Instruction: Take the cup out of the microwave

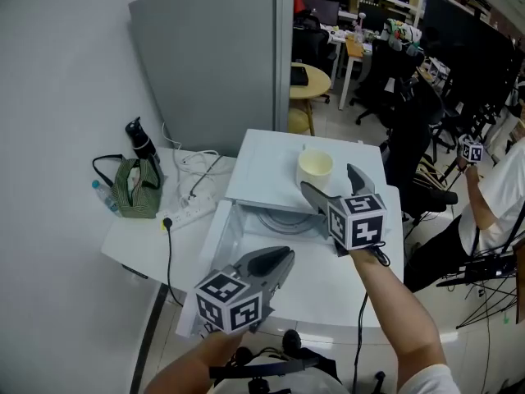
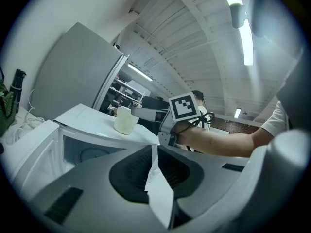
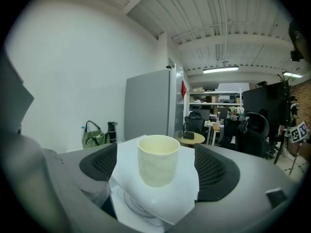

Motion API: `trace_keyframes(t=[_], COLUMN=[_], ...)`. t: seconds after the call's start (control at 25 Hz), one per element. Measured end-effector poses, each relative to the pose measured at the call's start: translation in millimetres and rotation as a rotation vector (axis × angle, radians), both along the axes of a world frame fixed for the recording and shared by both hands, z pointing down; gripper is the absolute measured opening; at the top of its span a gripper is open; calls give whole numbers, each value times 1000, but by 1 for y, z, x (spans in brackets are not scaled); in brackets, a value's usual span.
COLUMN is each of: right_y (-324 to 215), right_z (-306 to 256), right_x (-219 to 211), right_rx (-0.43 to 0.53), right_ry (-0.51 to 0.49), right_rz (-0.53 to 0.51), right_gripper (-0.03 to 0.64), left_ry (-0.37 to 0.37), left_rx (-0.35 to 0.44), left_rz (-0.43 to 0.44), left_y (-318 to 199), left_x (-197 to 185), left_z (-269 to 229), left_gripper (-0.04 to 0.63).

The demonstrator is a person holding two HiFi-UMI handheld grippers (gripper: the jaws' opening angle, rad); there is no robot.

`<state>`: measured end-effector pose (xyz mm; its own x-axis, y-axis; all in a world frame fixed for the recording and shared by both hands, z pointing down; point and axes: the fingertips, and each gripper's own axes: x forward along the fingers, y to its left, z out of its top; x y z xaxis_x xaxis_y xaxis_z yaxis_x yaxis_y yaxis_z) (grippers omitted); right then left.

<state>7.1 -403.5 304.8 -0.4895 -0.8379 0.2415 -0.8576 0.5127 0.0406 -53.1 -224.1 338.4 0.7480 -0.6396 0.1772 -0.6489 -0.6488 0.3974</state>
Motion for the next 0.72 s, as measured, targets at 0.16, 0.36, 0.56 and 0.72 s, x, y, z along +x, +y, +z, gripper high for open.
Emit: trace_keyframes(t=[0.16,0.36,0.56,0.72], right_y=[33,70,99,120], right_z=[-9,-6,12,29], right_x=[6,15,22,24], right_rx=[-9,-16,-66,-109], right_ry=[-40,-60,-99,-104], right_rz=[3,24,31,46], right_gripper=[474,319,212,133], left_ry=[3,11,20,24], left_rx=[-6,-15,-31,-41], left_rz=[20,37,57,86], left_y=[10,23,32,41], left_x=[6,5,7,12], left_z=[1,6,14,17], left_gripper=[46,46,46,46])
